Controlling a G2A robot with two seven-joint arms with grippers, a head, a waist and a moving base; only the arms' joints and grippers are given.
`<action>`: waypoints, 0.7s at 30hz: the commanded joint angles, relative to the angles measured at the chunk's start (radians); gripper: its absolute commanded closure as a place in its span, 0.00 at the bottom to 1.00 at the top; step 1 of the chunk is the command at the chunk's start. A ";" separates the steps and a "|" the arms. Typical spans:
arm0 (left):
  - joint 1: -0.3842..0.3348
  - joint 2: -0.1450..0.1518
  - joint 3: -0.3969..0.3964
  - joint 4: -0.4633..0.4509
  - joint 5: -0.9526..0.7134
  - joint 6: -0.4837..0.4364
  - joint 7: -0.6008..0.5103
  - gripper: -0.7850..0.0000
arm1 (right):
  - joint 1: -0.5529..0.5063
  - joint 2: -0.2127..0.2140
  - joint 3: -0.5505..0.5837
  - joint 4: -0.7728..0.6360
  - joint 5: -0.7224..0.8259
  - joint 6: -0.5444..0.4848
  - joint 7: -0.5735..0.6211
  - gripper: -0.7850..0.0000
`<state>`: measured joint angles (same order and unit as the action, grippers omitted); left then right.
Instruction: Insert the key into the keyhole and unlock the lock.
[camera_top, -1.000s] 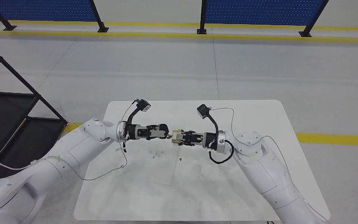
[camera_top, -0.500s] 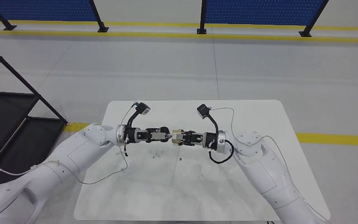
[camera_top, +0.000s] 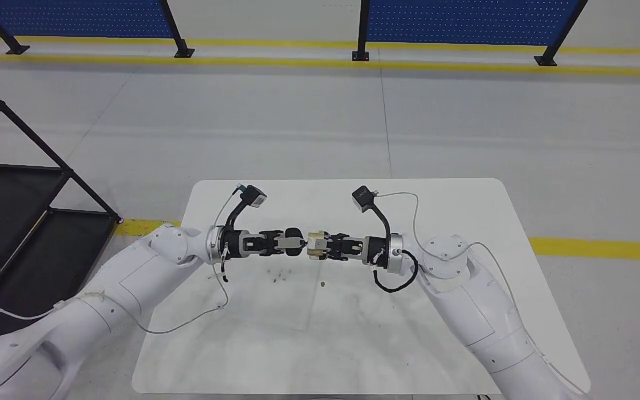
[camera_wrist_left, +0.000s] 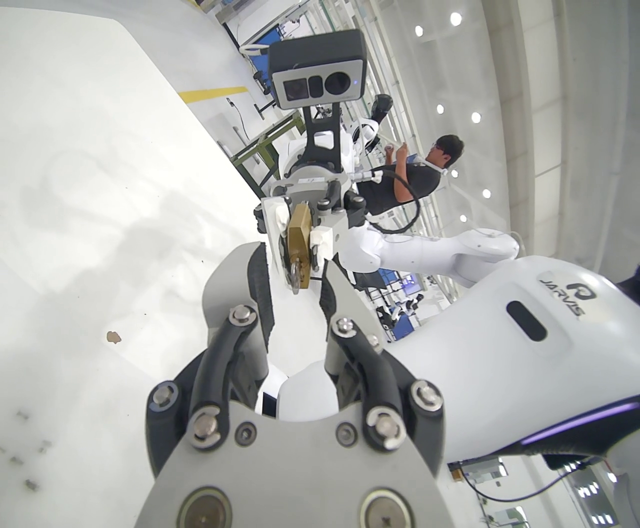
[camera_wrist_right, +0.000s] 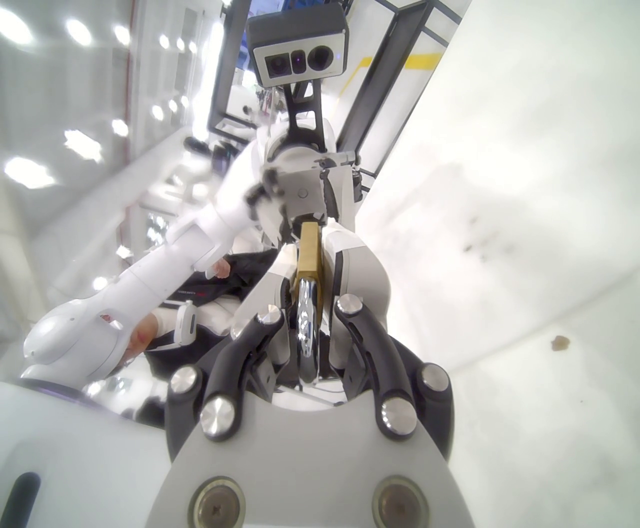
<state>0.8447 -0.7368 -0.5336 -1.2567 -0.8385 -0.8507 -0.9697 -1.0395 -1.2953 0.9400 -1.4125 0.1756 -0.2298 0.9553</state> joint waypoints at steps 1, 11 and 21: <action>0.002 -0.002 -0.005 0.001 0.000 0.003 -0.003 0.70 | 0.000 0.000 0.000 0.000 0.000 0.000 0.000 1.00; 0.024 -0.004 -0.033 -0.001 0.003 0.014 -0.014 0.76 | 0.000 0.000 0.000 0.000 0.000 0.000 0.000 1.00; 0.043 -0.006 -0.061 -0.007 0.011 0.023 -0.023 0.82 | 0.000 0.000 0.000 0.000 0.000 0.000 0.000 1.00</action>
<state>0.8865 -0.7429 -0.5923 -1.2654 -0.8279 -0.8292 -0.9912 -1.0395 -1.2953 0.9400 -1.4125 0.1756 -0.2298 0.9553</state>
